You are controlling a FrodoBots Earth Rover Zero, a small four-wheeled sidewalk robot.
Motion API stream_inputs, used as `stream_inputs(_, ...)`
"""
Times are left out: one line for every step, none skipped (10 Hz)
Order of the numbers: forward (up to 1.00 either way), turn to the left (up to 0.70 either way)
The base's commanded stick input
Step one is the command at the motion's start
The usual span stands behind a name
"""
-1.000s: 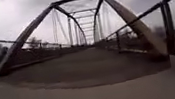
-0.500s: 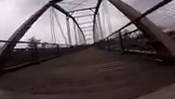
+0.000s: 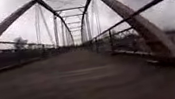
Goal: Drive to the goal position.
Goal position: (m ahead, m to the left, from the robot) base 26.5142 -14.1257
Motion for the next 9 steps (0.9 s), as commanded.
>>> stream_inputs(1.0,0.0)
stream_inputs(1.0,0.0)
stream_inputs(1.0,0.0)
stream_inputs(1.0,0.0)
stream_inputs(1.0,0.0)
stream_inputs(1.0,0.0)
stream_inputs(1.0,0.0)
stream_inputs(1.0,0.0)
stream_inputs(1.0,0.0)
